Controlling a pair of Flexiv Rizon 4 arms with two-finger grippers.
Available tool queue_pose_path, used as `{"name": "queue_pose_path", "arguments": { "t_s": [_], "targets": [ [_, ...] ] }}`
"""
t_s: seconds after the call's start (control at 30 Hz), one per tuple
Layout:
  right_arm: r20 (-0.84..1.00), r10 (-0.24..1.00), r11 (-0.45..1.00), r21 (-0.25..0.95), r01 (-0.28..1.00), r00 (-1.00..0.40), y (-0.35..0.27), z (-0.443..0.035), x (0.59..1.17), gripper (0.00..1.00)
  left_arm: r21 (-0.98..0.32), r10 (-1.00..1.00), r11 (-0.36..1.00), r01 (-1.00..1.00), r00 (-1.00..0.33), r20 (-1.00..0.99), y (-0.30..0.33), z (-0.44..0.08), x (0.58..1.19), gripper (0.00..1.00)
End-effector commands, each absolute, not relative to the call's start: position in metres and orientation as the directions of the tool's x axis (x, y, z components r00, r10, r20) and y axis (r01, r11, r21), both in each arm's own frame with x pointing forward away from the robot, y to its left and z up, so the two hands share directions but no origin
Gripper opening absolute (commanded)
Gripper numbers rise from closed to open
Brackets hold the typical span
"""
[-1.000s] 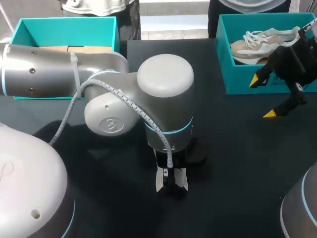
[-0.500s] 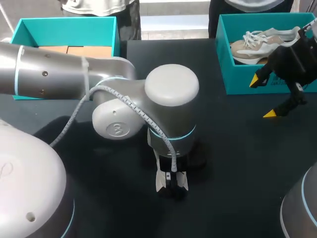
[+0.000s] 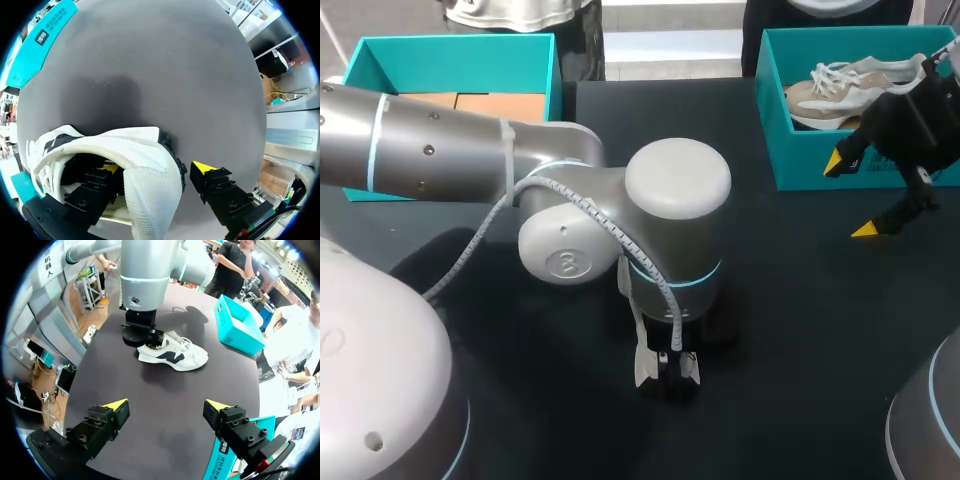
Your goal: Take the shoe out of the shoebox, open the shoe tongue, remove and reinsert the insole, then place the shoe into the shoebox
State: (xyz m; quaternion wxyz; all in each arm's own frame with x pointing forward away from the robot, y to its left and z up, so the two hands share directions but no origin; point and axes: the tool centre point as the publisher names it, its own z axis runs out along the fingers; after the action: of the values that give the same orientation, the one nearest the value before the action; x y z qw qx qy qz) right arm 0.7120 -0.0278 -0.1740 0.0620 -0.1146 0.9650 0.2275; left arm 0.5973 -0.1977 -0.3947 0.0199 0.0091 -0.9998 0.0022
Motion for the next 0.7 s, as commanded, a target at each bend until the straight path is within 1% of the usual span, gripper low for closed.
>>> {"name": "queue_pose_path", "arguments": {
  "t_s": [0.03, 0.1, 0.23, 0.3, 0.33, 0.37, 0.4, 0.43, 0.6, 0.7],
  "targets": [
    [-0.168, -0.195, 0.871, 0.423, -0.249, -0.966, -0.027, -0.175, 0.714, 1.0, -0.001, -0.019, 1.0, -0.019, -0.999, 0.045, -0.199, -0.398, 0.597, 0.61],
    [-0.168, -0.195, 0.871, 0.423, -0.249, -0.966, -0.027, -0.175, 0.714, 1.0, 0.0, -0.019, 1.0, -0.019, -0.999, 0.048, -0.198, -0.4, 0.597, 0.53],
    [-0.168, -0.195, 0.871, 0.423, -0.249, -0.966, -0.027, -0.175, 0.714, 1.0, -0.003, -0.023, 1.0, -0.023, -0.997, 0.068, -0.195, -0.401, 0.597, 0.46],
    [-0.168, -0.195, 0.871, 0.423, -0.249, -0.966, -0.027, -0.175, 0.714, 1.0, -0.004, -0.024, 1.0, -0.024, -0.996, 0.088, -0.193, -0.403, 0.597, 0.32],
    [-0.168, -0.195, 0.871, 0.423, -0.249, -0.966, -0.027, -0.175, 0.714, 1.0, -0.009, -0.022, 1.0, -0.023, -0.994, 0.106, -0.192, -0.404, 0.597, 0.27],
    [-0.168, -0.195, 0.871, 0.423, -0.249, -0.966, -0.027, -0.175, 0.714, 1.0, -0.015, -0.024, 1.0, -0.026, -0.992, 0.122, -0.191, -0.403, 0.597, 0.13],
    [-0.168, -0.195, 0.871, 0.423, -0.249, -0.966, -0.027, -0.175, 0.714, 1.0, -0.015, -0.026, 0.999, -0.029, -0.991, 0.129, -0.19, -0.403, 0.597, 0.02],
    [-0.168, -0.195, 0.871, 0.423, -0.249, -0.966, -0.027, -0.175, 0.714, 1.0, -0.016, -0.029, 0.999, -0.032, -0.989, 0.148, -0.188, -0.401, 0.598, 0.0],
    [-0.168, -0.195, 0.871, 0.423, -0.249, -0.966, -0.027, -0.175, 0.714, 1.0, -0.009, -0.038, 0.999, -0.041, -0.981, 0.192, -0.18, -0.38, 0.599, 0.0],
    [-0.168, -0.195, 0.871, 0.423, -0.249, -0.966, -0.027, -0.175, 0.714, 1.0, -0.004, -0.045, 0.999, -0.047, -0.98, 0.195, -0.172, -0.355, 0.602, 0.0]
  ]
}}
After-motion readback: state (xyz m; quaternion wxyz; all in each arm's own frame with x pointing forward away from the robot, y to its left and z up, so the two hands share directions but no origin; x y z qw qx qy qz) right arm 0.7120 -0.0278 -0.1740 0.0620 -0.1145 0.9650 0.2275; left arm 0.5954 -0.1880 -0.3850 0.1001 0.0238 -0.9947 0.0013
